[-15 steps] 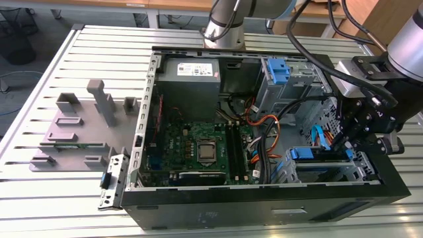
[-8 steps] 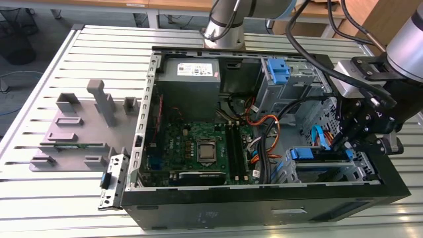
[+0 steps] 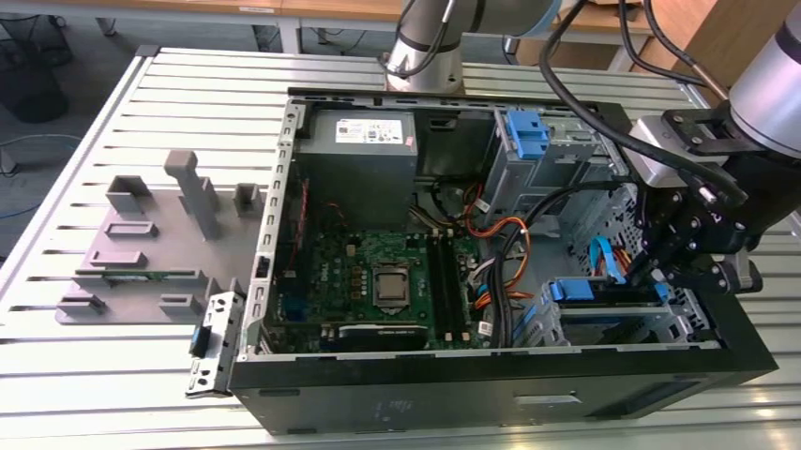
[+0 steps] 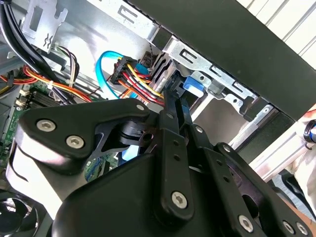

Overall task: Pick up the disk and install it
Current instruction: 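Insert the second disk wire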

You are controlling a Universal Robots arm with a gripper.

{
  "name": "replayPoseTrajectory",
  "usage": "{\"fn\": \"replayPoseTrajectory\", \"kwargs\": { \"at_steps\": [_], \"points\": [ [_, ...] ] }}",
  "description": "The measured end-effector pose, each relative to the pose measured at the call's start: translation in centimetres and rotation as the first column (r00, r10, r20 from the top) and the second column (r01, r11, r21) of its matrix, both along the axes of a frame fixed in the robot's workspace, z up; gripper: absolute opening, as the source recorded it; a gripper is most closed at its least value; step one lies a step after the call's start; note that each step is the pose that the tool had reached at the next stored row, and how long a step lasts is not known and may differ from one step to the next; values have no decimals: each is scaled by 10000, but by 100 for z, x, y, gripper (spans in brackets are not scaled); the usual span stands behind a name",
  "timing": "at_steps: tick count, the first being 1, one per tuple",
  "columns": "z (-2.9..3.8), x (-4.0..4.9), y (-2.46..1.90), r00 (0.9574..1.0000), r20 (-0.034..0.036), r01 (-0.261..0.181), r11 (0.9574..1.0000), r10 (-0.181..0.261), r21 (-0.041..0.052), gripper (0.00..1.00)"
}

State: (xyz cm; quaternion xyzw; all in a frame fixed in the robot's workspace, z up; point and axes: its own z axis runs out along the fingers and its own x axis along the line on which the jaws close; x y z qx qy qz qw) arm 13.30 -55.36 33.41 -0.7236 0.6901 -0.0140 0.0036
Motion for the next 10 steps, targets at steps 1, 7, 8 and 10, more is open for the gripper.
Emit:
{"fn": "replayPoseTrajectory", "kwargs": {
  "at_steps": [1,7,8,10],
  "points": [
    [-1,-1,0,10000,0,1,10000,-1,1,17],
    [-1,-2,0,10000,0,1,10000,-1,5,17],
    [-1,-2,0,10000,0,1,10000,-1,5,17],
    [0,-3,0,10000,0,1,10000,-1,3,17]
  ]
}}
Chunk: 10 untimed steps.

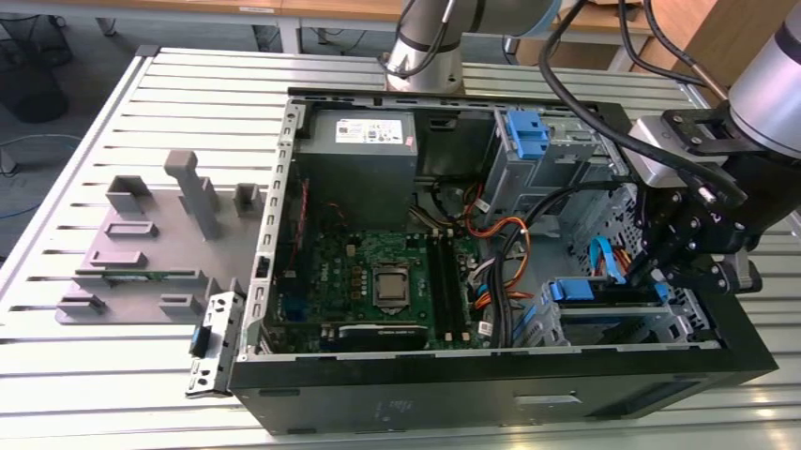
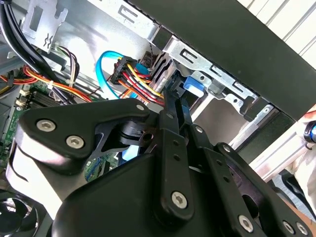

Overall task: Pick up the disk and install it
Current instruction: 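Insert the second disk wire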

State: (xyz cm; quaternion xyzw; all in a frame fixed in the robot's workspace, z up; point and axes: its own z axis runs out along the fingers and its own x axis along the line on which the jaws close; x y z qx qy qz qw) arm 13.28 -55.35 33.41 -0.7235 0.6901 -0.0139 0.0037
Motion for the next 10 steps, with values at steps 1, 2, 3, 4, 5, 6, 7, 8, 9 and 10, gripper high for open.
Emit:
{"fn": "replayPoseTrajectory", "kwargs": {
  "at_steps": [1,2,3,4,5,6,7,8,9,10],
  "points": [
    [0,-1,0,10000,0,1,10000,-1,0,17],
    [0,-3,0,10000,1,1,10000,-1,0,17],
    [1,-4,0,10000,1,1,10000,-1,-1,17],
    [1,-5,-1,10000,2,0,10000,0,-2,17],
    [1,-5,0,10000,2,0,10000,0,-1,17],
    [0,-6,0,10000,3,0,10000,0,-1,17],
    [0,-6,0,10000,3,0,10000,0,-1,17],
    [0,-6,0,10000,5,0,10000,0,-1,17],
    [0,-6,0,10000,9,0,10000,0,-2,17],
    [-2,-6,-1,10000,16,0,10000,0,-3,17]
  ]
}}
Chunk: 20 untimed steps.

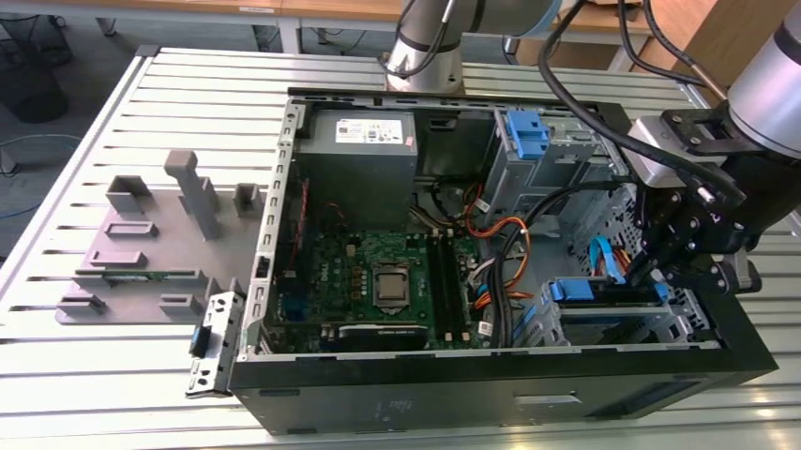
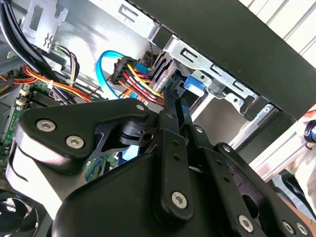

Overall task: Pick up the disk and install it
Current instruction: 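Insert the second disk wire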

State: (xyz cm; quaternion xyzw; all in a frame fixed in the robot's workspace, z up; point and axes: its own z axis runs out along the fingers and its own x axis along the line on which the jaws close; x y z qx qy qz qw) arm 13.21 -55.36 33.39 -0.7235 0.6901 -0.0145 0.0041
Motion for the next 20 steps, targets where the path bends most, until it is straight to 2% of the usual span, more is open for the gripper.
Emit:
{"fn": "replayPoseTrajectory", "kwargs": {
  "at_steps": [20],
  "points": [
    [20,0,-13,10000,6,0,10000,0,2,17]
  ]
}}
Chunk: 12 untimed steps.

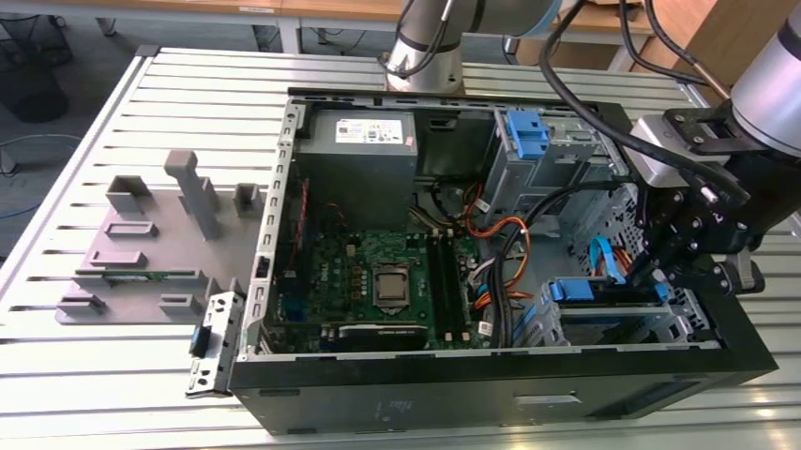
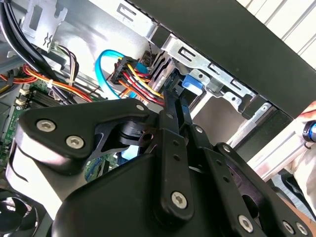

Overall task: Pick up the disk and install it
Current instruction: 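Insert the second disk wire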

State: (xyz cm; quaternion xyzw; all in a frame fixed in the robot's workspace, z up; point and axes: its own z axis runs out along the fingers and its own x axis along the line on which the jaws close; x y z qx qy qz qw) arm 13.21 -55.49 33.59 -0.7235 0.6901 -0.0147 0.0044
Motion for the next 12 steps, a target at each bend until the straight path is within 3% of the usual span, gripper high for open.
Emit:
{"fn": "replayPoseTrajectory", "kwargs": {
  "at_steps": [12],
  "points": [
    [-22,-2,-2,10000,18,0,10000,0,-1,17]
  ]
}}
